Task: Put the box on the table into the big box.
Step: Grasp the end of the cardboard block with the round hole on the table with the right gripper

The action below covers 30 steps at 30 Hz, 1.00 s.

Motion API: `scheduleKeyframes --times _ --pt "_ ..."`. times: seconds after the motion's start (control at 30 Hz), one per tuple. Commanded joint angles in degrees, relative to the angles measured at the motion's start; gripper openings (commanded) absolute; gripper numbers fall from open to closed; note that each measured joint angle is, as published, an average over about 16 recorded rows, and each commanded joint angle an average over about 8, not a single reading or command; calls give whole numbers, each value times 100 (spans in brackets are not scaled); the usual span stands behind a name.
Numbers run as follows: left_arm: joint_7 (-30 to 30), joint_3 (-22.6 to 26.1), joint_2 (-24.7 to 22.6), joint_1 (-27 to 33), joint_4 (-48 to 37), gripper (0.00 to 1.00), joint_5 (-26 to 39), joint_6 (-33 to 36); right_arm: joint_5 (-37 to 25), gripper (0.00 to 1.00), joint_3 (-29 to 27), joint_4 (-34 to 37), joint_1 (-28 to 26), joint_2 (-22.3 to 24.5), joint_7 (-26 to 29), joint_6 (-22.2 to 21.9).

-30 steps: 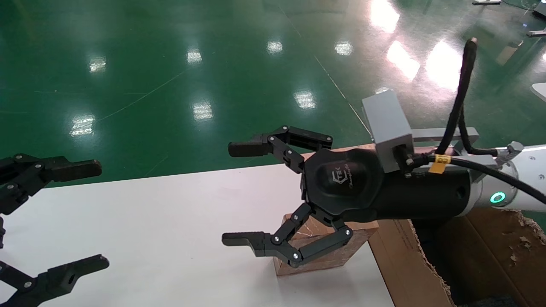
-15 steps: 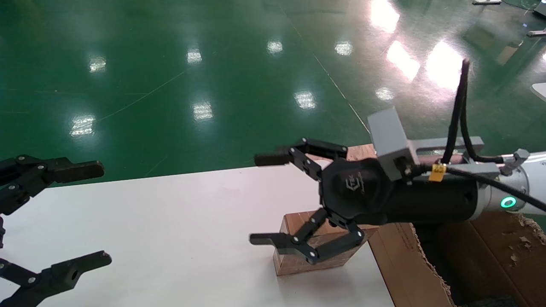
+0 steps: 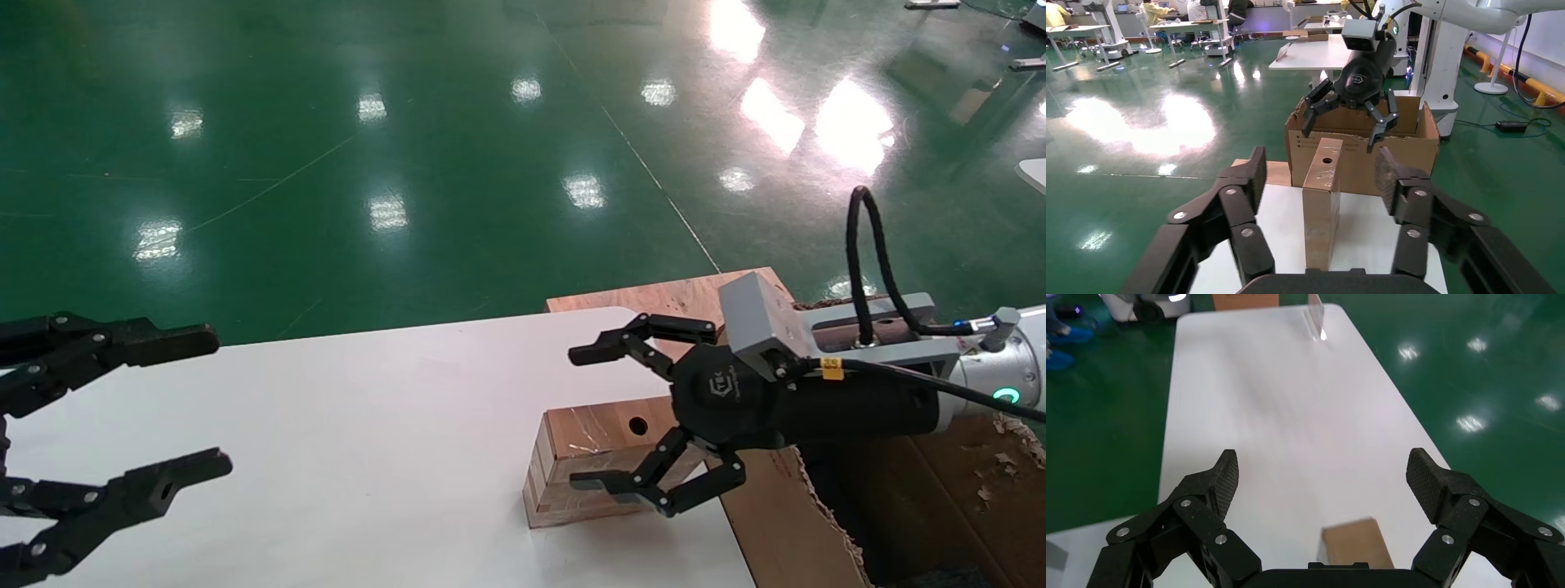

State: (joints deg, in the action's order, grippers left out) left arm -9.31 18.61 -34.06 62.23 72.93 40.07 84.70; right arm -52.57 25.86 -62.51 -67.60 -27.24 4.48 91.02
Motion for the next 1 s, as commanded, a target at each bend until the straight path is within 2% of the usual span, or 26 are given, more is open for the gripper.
scheduleKeyframes --times 0.03,0.43,1.0 --pt "0 0 0 0 0 0 0 0 -66 100 147 92 -115 53 -79 7" --pt "1 2 1 1 0 0 -1 -1 -232 100 1270 620 -839 -50 -545 32" --pt "2 5 2 1 0 0 -3 -2 -97 100 2695 1231 -1588 -9 -1072 32"
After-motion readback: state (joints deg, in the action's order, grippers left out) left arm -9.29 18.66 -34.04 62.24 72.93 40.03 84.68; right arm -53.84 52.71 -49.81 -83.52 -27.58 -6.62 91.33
